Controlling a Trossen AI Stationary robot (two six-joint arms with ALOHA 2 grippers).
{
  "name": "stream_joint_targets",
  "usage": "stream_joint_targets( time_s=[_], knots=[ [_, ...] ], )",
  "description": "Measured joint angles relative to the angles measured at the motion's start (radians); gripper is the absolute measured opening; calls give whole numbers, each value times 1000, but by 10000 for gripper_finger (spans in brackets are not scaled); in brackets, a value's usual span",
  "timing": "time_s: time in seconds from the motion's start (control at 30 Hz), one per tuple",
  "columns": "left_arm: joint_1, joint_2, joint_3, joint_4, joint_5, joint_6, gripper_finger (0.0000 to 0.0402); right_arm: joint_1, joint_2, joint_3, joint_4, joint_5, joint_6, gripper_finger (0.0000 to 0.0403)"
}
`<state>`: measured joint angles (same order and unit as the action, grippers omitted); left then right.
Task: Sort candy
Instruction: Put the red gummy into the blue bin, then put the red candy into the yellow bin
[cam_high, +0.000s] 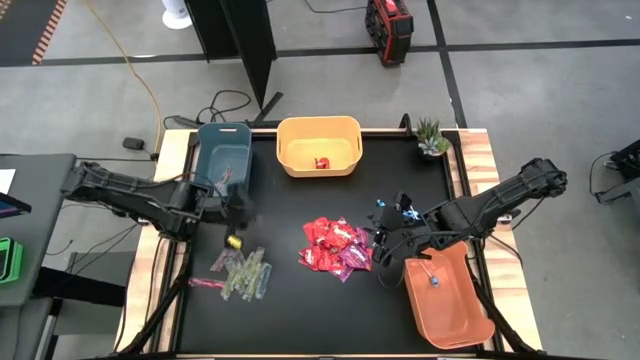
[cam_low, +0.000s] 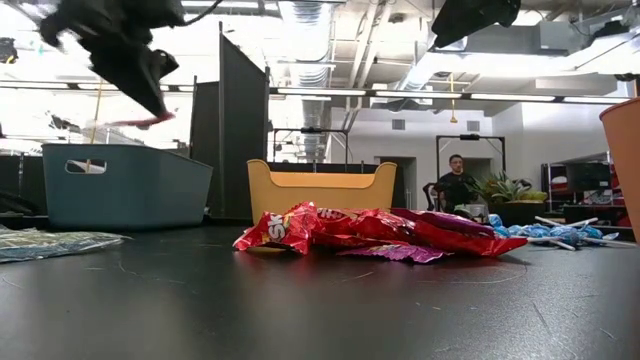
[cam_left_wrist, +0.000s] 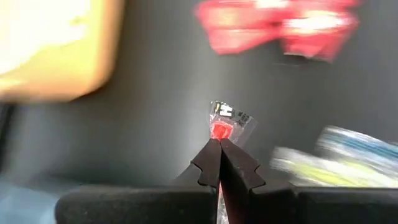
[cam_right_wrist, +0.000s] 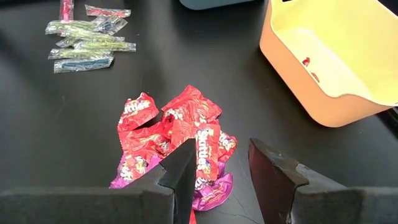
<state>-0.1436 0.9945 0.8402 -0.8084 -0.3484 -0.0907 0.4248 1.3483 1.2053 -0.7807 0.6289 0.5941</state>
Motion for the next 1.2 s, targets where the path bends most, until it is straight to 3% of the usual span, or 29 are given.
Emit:
stream_joint_targets(
  time_s=[0.33,0.77,0.87,1.1,1.2],
  knots=[
    [192,-149,0,20,-294,-124,0,0,0,0,4,1,0,159],
    [561,-189,-20,90,-292,74,12,-2,0,0,13,1,-1,159],
    [619,-184,-26,96,-243,95,56,-2,0,0,13,1,-1,159],
    [668,-168,-26,67,-220,85,226,1,0,0,13,1,0,159],
    [639,-181,-26,79,-15,96,270,0,12,2,16,-11,-4,159]
  ],
)
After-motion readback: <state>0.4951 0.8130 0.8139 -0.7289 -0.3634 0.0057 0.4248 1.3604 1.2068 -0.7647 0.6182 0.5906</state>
